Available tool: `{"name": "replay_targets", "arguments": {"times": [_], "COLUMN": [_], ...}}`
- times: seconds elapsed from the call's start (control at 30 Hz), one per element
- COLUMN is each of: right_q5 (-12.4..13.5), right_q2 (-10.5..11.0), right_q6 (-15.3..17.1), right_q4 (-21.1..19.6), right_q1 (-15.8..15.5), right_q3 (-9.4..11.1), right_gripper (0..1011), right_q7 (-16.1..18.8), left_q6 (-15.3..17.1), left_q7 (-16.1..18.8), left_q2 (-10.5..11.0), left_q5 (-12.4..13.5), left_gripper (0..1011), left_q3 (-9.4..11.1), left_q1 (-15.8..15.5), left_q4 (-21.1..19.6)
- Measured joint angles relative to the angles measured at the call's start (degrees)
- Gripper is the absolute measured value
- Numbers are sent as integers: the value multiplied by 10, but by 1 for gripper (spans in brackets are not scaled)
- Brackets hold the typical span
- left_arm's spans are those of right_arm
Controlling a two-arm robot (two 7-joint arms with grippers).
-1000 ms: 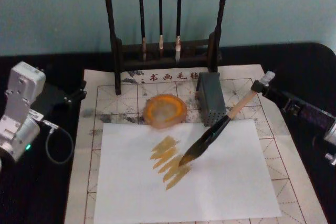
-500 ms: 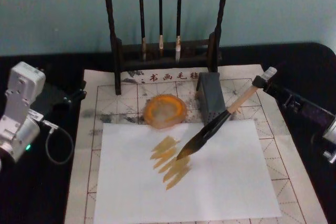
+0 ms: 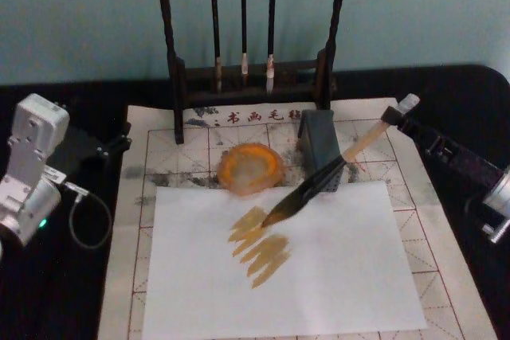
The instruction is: Pick up the brush from the inkstone, write on the paper, then place the brush back to its original position.
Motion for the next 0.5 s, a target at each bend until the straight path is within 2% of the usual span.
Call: {"name": "replay_targets", "arguments": {"times": [0.2,0.5], "right_q5": [14,15], "right_q2": [-27,-63], "right_q6": [-9,-24], "right_q4": [11,34], "right_q1": [5,18], "right_q3": [5,4], "right_gripper": [182,182], "right_q7": [-19,-54], "left_q6": [0,0], "left_q7": [0,0], "left_q2": [0,0], "left_q5": [0,0], "left_gripper": [1001,1001], "left_q3": [0,0], "left_q1": [0,0], "left_q4": [0,0]}}
